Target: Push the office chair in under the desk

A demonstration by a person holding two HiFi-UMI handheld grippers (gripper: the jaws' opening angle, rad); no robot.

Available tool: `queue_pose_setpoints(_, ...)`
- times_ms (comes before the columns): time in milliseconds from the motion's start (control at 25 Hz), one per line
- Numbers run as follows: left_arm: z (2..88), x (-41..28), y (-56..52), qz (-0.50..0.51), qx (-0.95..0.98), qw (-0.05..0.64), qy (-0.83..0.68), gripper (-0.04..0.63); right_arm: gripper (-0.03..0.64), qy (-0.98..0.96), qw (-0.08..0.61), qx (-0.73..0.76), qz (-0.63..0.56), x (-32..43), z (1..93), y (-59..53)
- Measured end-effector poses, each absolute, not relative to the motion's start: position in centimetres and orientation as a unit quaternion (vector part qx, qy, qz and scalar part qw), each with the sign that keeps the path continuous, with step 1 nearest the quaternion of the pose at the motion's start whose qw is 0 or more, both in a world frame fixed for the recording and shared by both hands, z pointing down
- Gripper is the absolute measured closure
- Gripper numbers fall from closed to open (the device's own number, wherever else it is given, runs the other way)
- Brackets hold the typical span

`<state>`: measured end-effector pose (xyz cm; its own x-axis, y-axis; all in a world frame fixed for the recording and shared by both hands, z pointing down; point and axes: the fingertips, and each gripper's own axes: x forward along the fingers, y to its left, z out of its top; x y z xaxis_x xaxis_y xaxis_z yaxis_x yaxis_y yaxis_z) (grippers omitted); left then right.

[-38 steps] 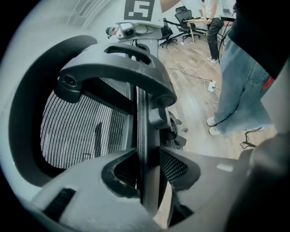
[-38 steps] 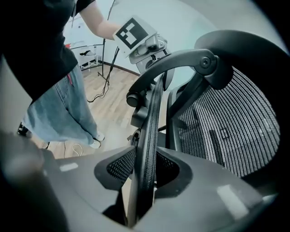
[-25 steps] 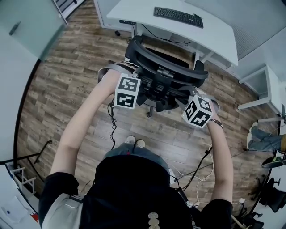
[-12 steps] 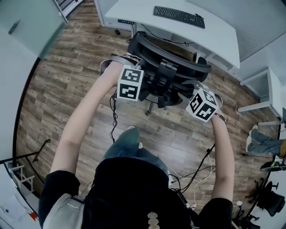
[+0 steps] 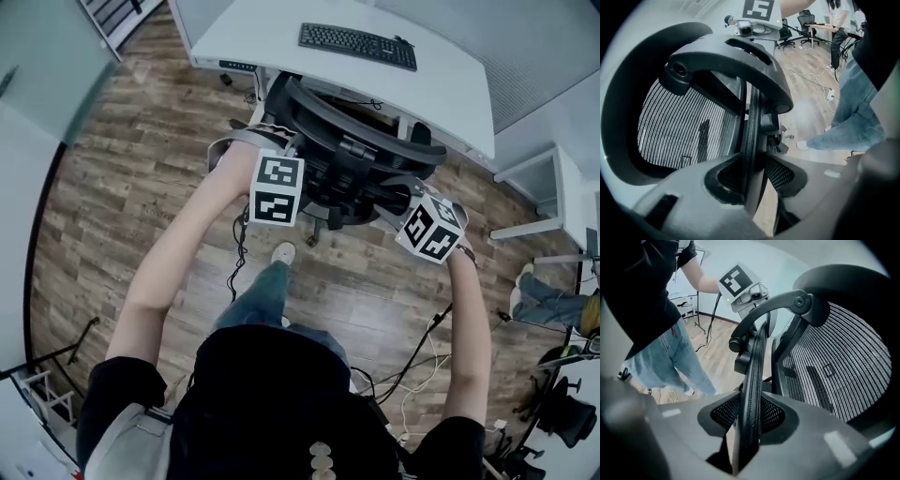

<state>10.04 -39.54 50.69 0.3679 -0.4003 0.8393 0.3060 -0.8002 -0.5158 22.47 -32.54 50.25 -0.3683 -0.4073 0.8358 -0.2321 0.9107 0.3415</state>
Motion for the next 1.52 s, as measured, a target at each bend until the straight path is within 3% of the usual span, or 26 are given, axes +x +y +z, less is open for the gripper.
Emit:
queue_pose_setpoints(920, 50.7, 18.9, -58.8, -0.561, -0.767, 0.311, 0.007, 0.46, 0.491, -0.809, 0.538, 0.226, -0.071, 31.5, 50.6, -52.6)
queue_pose_setpoints(1520, 50.5, 19.7, -61.2, -0.572, -0.764, 0.298, 0.025, 0.457, 0.485, -0.81, 0.537, 0.22, -0.091, 32.4, 50.3, -55.1)
